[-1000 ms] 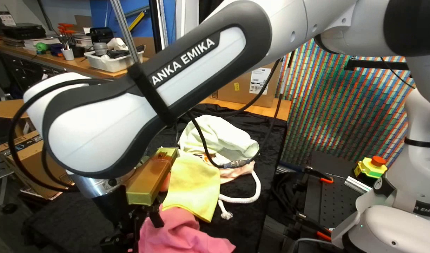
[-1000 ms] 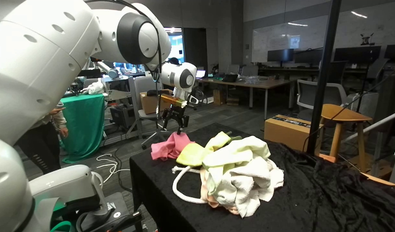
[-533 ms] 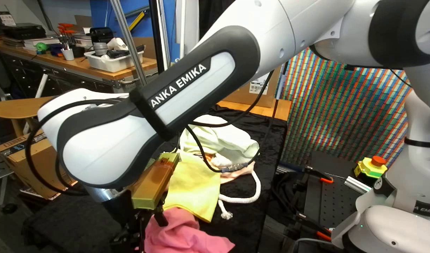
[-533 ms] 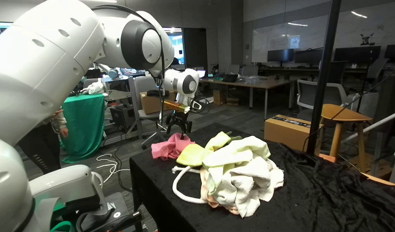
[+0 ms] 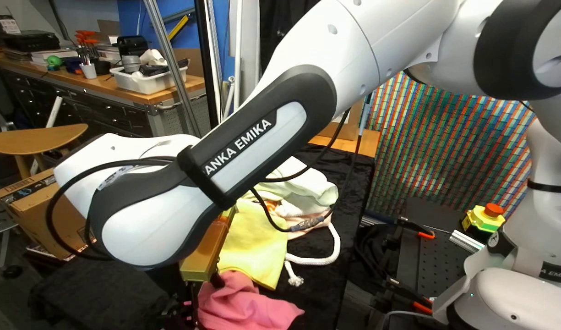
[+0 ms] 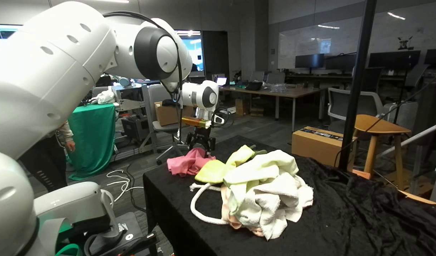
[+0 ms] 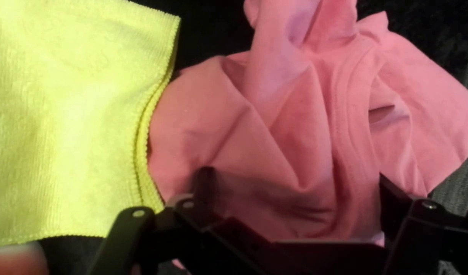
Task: Put the objects on the table on top of each other
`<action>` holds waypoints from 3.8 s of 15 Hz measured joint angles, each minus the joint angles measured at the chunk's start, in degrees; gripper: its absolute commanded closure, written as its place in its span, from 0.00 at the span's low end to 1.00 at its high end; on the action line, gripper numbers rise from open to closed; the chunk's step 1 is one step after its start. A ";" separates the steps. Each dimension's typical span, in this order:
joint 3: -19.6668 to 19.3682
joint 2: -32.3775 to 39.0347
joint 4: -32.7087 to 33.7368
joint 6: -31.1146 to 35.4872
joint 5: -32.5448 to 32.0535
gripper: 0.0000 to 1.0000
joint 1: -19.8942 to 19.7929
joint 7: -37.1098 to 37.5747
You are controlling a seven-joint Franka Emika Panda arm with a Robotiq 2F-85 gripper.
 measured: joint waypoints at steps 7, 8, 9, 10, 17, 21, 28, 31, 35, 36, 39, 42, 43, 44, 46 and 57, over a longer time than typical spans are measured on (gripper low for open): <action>-0.60 0.01 0.12 0.00 -1.09 0.87 0.19 0.48; -0.68 0.00 0.21 0.00 -1.09 0.95 0.16 0.49; -0.71 -0.01 0.35 0.00 -1.09 0.99 0.09 0.49; -0.75 -0.08 0.50 0.00 -1.09 1.00 -0.03 0.49; -1.15 -4.37 0.48 2.10 -1.09 0.98 -1.73 0.64; -2.25 -9.19 -0.36 5.21 -0.98 0.98 -3.69 2.22; -5.49 -17.68 -1.80 7.62 -0.87 0.98 -9.07 7.39; -6.48 -20.15 -2.21 8.71 0.04 0.98 -11.65 9.74; -7.89 -22.95 -2.40 10.09 1.42 0.98 -14.40 13.88; -8.30 -23.49 -2.46 10.57 1.52 0.98 -14.88 15.30; -9.39 -24.78 -2.77 11.99 1.96 0.98 -15.98 19.62; -10.06 -25.92 -3.15 14.08 3.29 0.98 -17.42 22.95; -10.17 -26.28 -3.26 14.85 3.49 0.98 -17.71 23.97; -10.22 -26.62 -3.37 15.60 3.51 0.98 -17.87 25.03; -10.24 -27.52 -3.73 16.83 3.51 0.98 -18.03 26.77; -9.75 -27.53 -10.95 17.85 1.77 0.98 -16.92 27.96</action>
